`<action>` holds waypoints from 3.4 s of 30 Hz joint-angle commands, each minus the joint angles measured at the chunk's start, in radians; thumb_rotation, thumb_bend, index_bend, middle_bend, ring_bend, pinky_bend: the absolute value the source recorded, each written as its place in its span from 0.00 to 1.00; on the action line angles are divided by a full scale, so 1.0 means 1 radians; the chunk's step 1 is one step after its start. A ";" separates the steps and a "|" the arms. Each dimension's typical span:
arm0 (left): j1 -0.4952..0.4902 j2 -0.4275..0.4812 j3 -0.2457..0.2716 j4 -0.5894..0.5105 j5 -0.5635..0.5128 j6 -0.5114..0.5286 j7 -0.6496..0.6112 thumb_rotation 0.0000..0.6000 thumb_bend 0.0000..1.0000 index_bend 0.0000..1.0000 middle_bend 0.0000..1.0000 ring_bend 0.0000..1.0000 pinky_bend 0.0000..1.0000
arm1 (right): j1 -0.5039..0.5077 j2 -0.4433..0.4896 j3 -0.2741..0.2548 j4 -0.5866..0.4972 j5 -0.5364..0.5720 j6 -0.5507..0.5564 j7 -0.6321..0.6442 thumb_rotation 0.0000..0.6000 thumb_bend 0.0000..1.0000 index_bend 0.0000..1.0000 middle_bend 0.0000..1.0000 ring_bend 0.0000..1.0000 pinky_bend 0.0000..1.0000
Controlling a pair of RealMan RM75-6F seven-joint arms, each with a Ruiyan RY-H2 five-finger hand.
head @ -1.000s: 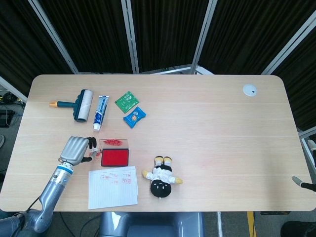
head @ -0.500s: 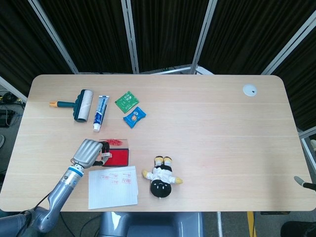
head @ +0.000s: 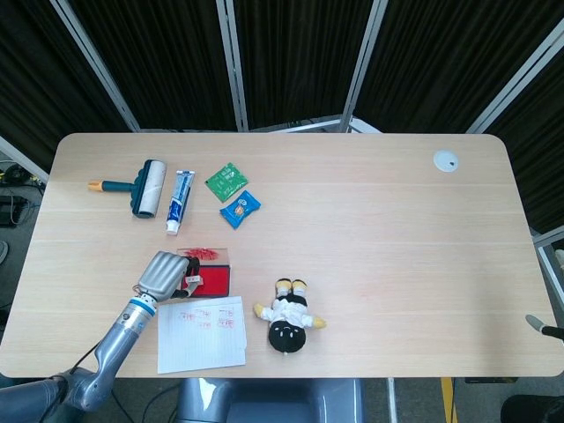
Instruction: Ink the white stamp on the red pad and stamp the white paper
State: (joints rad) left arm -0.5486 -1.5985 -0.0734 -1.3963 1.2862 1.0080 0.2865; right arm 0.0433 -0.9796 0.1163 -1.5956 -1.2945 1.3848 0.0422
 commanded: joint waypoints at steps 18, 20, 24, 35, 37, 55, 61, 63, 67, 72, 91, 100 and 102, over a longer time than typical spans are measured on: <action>-0.007 -0.042 0.014 0.077 -0.002 -0.022 -0.019 1.00 0.37 0.57 0.56 0.86 0.86 | 0.006 -0.009 0.003 0.006 0.013 -0.008 -0.023 1.00 0.00 0.00 0.00 0.00 0.00; -0.007 -0.043 0.015 0.079 -0.005 -0.024 -0.019 1.00 0.37 0.57 0.57 0.86 0.86 | 0.006 -0.009 0.003 0.007 0.013 -0.008 -0.021 1.00 0.00 0.00 0.00 0.00 0.00; -0.007 -0.046 0.014 0.083 -0.014 -0.030 -0.016 1.00 0.37 0.57 0.57 0.86 0.86 | 0.005 -0.008 0.004 0.007 0.014 -0.008 -0.019 1.00 0.00 0.00 0.00 0.00 0.00; -0.008 -0.053 0.015 0.092 -0.032 -0.041 -0.002 1.00 0.37 0.57 0.57 0.86 0.86 | 0.005 -0.008 0.004 0.009 0.016 -0.008 -0.019 1.00 0.00 0.00 0.00 0.00 0.00; -0.008 -0.054 0.014 0.095 -0.035 -0.042 -0.003 1.00 0.37 0.57 0.57 0.86 0.86 | 0.005 -0.008 0.004 0.009 0.016 -0.009 -0.019 1.00 0.00 0.00 0.00 0.00 0.00; -0.003 -0.025 0.008 0.052 -0.006 -0.011 -0.039 1.00 0.37 0.57 0.57 0.86 0.86 | 0.007 -0.009 0.005 0.012 0.019 -0.015 -0.016 1.00 0.00 0.00 0.00 0.00 0.00; 0.016 0.045 0.012 -0.069 0.055 0.058 -0.067 1.00 0.37 0.58 0.57 0.86 0.86 | 0.006 -0.007 0.004 0.009 0.017 -0.013 -0.012 1.00 0.00 0.00 0.00 0.00 0.00; 0.025 0.067 0.020 -0.107 0.074 0.078 -0.068 1.00 0.37 0.58 0.57 0.86 0.86 | 0.005 -0.006 0.004 0.007 0.015 -0.011 -0.009 1.00 0.00 0.00 0.00 0.00 0.00; 0.052 0.108 0.044 -0.183 0.102 0.118 -0.062 1.00 0.37 0.58 0.57 0.86 0.86 | 0.002 -0.001 0.004 0.004 0.009 -0.006 0.001 1.00 0.00 0.00 0.00 0.00 0.00; 0.095 0.133 0.095 -0.232 0.143 0.165 -0.054 1.00 0.37 0.57 0.57 0.86 0.86 | -0.003 0.007 0.003 -0.001 -0.002 0.003 0.017 1.00 0.00 0.00 0.00 0.00 0.00; 0.219 0.149 0.216 -0.184 0.215 0.229 -0.092 1.00 0.37 0.57 0.57 0.86 0.86 | -0.011 0.021 -0.006 -0.019 -0.025 0.014 0.031 1.00 0.00 0.00 0.00 0.00 0.00; 0.247 0.113 0.217 -0.119 0.207 0.216 -0.116 1.00 0.37 0.57 0.57 0.85 0.85 | -0.005 0.017 -0.003 -0.012 -0.010 -0.001 0.026 1.00 0.00 0.00 0.00 0.00 0.00; 0.247 0.109 0.214 -0.111 0.208 0.213 -0.118 1.00 0.37 0.57 0.57 0.85 0.85 | -0.005 0.017 -0.004 -0.012 -0.010 -0.002 0.025 1.00 0.00 0.00 0.00 0.00 0.00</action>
State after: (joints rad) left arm -0.3026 -1.4875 0.1425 -1.5099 1.4938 1.2225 0.1698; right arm 0.0387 -0.9622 0.1125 -1.6078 -1.3040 1.3826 0.0671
